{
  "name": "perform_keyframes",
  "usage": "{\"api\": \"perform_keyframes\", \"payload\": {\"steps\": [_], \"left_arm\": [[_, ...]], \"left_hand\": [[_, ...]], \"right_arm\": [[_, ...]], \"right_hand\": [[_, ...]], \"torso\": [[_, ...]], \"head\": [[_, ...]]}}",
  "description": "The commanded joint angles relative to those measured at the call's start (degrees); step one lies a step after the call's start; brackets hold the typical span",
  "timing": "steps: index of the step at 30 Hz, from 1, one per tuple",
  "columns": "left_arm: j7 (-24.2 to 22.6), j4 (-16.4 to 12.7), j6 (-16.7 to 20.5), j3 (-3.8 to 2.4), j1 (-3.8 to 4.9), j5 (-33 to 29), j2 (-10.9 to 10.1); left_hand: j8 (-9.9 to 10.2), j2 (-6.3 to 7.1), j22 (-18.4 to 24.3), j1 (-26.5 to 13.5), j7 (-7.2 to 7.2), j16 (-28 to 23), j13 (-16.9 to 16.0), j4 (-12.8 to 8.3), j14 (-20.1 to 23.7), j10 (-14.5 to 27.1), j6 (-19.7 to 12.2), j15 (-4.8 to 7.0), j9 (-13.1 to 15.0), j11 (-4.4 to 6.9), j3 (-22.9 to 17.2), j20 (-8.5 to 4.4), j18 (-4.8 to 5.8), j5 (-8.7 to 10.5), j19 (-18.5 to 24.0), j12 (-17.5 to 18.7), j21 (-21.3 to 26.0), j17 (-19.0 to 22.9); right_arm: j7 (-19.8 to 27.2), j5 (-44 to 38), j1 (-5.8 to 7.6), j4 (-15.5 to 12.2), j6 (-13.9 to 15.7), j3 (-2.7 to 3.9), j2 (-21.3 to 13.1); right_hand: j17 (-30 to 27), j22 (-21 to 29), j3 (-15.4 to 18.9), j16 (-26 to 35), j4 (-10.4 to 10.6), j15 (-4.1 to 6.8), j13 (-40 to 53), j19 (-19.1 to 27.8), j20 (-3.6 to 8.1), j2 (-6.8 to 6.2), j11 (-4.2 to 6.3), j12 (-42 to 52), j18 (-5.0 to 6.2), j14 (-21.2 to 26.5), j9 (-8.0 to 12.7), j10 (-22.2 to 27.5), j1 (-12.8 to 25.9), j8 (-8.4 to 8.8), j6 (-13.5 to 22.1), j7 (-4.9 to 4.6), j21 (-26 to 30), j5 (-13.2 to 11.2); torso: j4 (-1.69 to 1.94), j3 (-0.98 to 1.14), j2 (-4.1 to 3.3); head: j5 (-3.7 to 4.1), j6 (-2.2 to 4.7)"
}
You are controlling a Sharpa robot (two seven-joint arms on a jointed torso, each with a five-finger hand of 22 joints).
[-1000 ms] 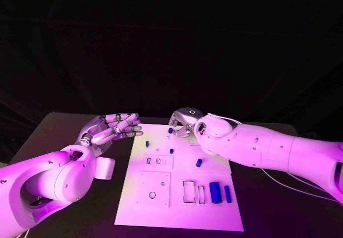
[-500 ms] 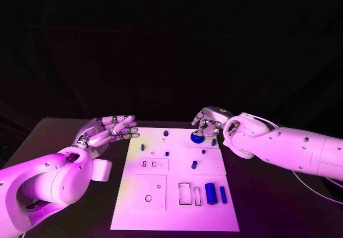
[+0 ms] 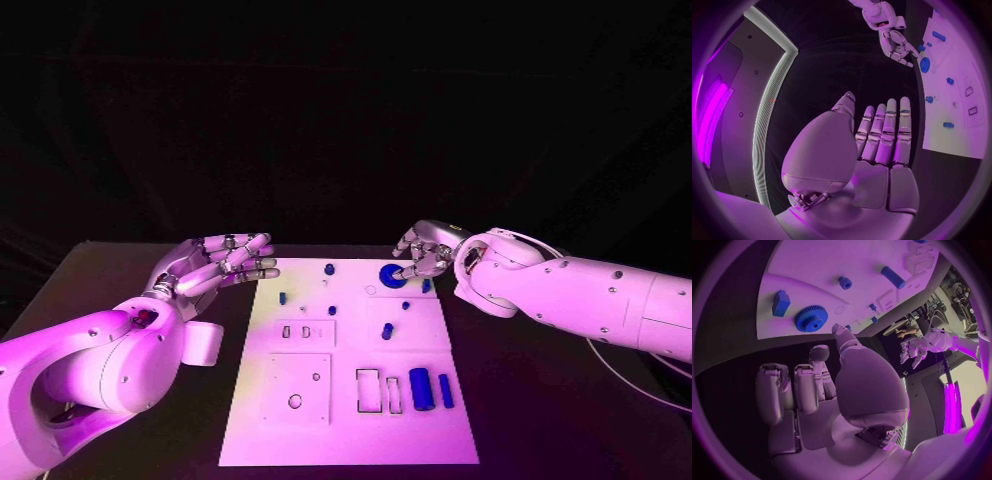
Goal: Assemble the parts on the task board
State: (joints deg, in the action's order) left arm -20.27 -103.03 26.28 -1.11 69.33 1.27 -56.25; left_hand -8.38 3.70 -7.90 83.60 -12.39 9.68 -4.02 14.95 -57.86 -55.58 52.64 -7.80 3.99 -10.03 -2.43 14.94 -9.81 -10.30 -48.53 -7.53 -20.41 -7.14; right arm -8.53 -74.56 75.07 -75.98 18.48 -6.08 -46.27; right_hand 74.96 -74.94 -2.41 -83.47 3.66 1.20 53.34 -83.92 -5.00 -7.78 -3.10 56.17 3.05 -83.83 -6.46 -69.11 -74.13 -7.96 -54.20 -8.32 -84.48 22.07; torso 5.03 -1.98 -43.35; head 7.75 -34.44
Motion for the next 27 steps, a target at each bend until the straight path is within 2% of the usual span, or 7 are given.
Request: {"api": "perform_keyframes", "payload": {"steps": [1, 8, 21, 27], "left_arm": [[-0.20, -0.03, -1.25, -0.04, 0.07, 0.25, 0.16], [-0.20, -0.03, -1.24, -0.04, 0.07, 0.25, 0.16], [-0.16, -0.04, -1.22, -0.04, 0.07, 0.25, 0.11], [-0.13, -0.08, -1.23, -0.04, 0.07, 0.25, 0.08]], "left_hand": [[0.35, 0.01, -0.06, 0.40, -0.28, -0.23, 0.09, 0.17, -0.14, -0.06, -0.05, -0.30, -0.07, -0.22, 0.30, 0.10, -0.75, 0.29, -0.36, 0.28, -0.28, -0.05], [0.35, 0.01, -0.06, 0.40, -0.28, -0.23, 0.09, 0.17, -0.14, -0.06, -0.05, -0.30, -0.07, -0.22, 0.30, 0.10, -0.75, 0.29, -0.36, 0.28, -0.28, -0.05], [0.37, -0.01, -0.05, 0.44, -0.24, -0.26, 0.08, 0.17, -0.21, -0.12, 0.00, -0.29, -0.06, -0.20, 0.31, 0.09, -0.75, 0.29, -0.37, 0.31, -0.30, -0.09], [0.37, -0.01, -0.05, 0.44, -0.24, -0.26, 0.08, 0.17, -0.21, -0.12, 0.00, -0.29, -0.06, -0.20, 0.31, 0.09, -0.75, 0.29, -0.37, 0.31, -0.30, -0.09]], "right_arm": [[-0.69, 0.47, -0.21, 0.96, -2.63, -0.03, 0.62], [-0.72, 0.01, -0.72, 3.46, -3.56, -0.12, 2.44], [-0.77, -0.56, -0.91, 5.41, -4.48, -0.16, 3.28], [-0.68, -0.70, -1.07, 5.68, -5.24, -0.23, 3.65]], "right_hand": [[2.16, -7.32, 0.52, -0.39, 0.02, -0.40, 1.06, -0.38, -0.44, 0.28, -0.28, 1.02, -1.03, -3.65, -0.10, -0.39, -0.74, -0.38, 0.49, -0.04, -0.36, 0.36], [3.44, -7.65, 1.15, -1.07, 0.58, -0.50, 3.53, -0.58, -0.55, 0.55, -0.39, 3.41, -1.10, -3.87, -0.24, -0.88, -1.33, -0.87, 0.86, -0.13, -0.51, 0.65], [4.41, -8.06, 1.43, -1.60, 0.98, -0.57, 5.80, -0.83, -0.63, 0.99, -0.42, 5.62, -1.18, -4.03, -0.41, -1.55, -2.00, -1.43, 0.92, -0.14, -0.73, 1.35], [4.86, -8.39, 1.29, -1.85, 1.13, -0.45, 7.20, -1.04, -0.59, 1.60, -0.23, 6.97, -1.25, -4.08, -0.72, -2.03, -2.70, -2.33, 0.02, 0.10, -0.91, 1.56]], "torso": [[0.13, 0.01, -0.08], [0.04, -0.02, -0.05], [0.09, -0.04, 0.04], [0.17, -0.02, 0.00]], "head": [[0.08, -0.14], [-0.05, -0.49], [0.05, -0.85], [0.11, -0.91]]}}
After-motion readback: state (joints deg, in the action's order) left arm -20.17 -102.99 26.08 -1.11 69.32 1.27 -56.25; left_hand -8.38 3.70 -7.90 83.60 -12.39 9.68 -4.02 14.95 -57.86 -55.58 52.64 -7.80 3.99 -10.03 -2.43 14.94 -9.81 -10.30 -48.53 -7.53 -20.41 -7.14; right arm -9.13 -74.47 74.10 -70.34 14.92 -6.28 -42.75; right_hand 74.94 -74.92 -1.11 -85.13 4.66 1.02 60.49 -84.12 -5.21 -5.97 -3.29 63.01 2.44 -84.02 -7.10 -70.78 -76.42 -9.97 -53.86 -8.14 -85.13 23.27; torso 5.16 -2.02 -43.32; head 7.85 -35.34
